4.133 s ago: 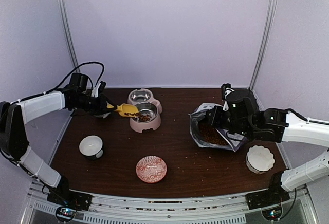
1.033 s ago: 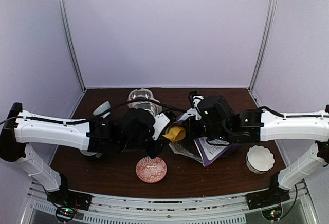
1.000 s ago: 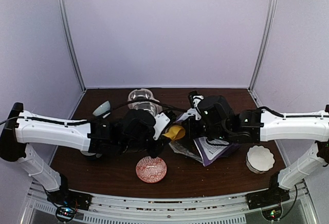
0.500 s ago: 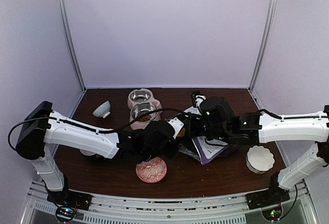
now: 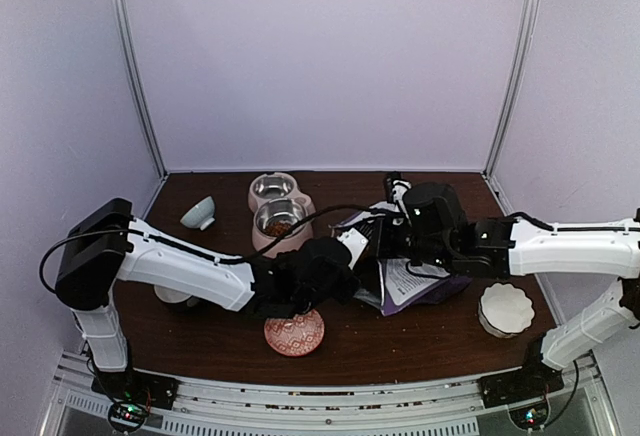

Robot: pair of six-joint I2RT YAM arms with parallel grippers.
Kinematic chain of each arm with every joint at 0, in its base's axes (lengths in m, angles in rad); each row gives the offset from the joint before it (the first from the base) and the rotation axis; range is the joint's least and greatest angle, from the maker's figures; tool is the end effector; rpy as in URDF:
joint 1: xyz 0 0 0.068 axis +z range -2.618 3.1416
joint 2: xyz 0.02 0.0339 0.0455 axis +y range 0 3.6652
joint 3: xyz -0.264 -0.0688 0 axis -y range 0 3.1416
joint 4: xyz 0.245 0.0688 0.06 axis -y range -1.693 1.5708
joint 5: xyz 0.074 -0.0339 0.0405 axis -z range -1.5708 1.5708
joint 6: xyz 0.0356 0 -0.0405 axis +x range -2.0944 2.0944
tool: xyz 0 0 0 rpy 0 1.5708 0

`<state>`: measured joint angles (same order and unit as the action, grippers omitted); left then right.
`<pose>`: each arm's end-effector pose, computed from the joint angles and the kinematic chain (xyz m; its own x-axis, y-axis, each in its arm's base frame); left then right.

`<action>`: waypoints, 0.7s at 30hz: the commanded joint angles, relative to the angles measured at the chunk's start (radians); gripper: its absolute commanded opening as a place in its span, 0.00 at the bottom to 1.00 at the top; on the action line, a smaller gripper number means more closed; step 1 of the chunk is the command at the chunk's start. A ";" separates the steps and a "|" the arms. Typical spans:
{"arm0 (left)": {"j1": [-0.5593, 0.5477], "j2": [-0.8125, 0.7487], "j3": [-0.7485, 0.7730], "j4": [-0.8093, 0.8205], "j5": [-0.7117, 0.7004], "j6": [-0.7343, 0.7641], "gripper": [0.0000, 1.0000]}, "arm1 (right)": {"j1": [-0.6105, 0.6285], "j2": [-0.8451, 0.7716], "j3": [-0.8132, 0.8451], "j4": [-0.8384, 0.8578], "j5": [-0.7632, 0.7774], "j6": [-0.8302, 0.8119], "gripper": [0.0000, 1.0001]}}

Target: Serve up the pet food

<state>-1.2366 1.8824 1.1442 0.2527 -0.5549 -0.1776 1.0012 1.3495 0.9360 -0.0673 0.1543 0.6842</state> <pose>0.1538 -0.3856 0.1956 -0.2655 0.3069 -0.9140 0.6128 0.7856 0.0857 0.1703 0.2558 0.2771 -0.6728 0.1075 -0.7320 -0.4302 0.7480 0.5053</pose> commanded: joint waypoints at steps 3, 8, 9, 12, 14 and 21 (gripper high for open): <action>0.026 -0.027 -0.077 0.160 -0.020 0.071 0.00 | -0.036 -0.090 0.012 -0.015 -0.019 -0.046 0.00; 0.031 -0.010 -0.069 0.136 -0.058 0.054 0.00 | -0.064 -0.136 0.028 -0.053 0.009 -0.070 0.00; 0.035 0.000 -0.055 0.117 -0.075 0.039 0.00 | -0.065 -0.144 0.027 -0.048 0.009 -0.072 0.00; 0.047 0.036 -0.010 0.093 -0.110 0.022 0.00 | -0.066 -0.152 0.023 -0.029 -0.009 -0.073 0.00; 0.051 0.068 0.033 0.088 -0.096 0.042 0.00 | -0.065 -0.147 0.020 -0.016 -0.026 -0.067 0.00; 0.058 0.141 0.137 0.053 0.064 0.101 0.00 | -0.067 -0.148 0.016 0.012 -0.055 -0.046 0.00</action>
<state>-1.2194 1.9766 1.2255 0.3374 -0.5205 -0.1207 0.9329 1.2602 0.9352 -0.1577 0.1143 0.6308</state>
